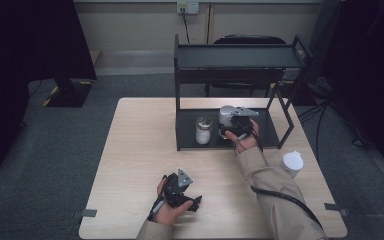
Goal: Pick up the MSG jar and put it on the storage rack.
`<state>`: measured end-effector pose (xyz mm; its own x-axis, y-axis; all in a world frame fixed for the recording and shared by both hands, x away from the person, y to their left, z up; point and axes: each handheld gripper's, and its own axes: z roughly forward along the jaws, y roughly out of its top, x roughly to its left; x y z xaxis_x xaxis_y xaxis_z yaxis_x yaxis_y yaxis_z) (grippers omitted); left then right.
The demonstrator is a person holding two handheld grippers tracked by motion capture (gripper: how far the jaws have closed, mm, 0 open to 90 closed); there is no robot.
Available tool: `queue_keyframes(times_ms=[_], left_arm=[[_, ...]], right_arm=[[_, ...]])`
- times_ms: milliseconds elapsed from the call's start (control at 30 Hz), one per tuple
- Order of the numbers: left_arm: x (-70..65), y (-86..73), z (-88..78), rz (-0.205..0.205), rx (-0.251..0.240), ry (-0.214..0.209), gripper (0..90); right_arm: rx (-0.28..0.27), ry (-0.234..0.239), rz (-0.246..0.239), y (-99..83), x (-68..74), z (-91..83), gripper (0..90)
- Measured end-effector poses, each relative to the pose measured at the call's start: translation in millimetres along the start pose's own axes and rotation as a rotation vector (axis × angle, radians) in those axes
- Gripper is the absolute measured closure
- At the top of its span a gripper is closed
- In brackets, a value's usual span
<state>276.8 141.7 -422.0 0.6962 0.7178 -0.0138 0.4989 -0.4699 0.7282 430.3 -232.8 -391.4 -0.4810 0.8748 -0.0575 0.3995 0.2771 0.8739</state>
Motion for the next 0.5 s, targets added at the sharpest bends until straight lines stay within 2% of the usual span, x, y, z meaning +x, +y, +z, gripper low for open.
queue_keyframes(times_ms=[500], left_arm=[[0.0, 0.1, 0.0, 0.001, 0.000, 0.000, 0.0]], right_arm=[[-0.001, 0.006, -0.003, -3.2, -4.7, 4.5, 30.7]])
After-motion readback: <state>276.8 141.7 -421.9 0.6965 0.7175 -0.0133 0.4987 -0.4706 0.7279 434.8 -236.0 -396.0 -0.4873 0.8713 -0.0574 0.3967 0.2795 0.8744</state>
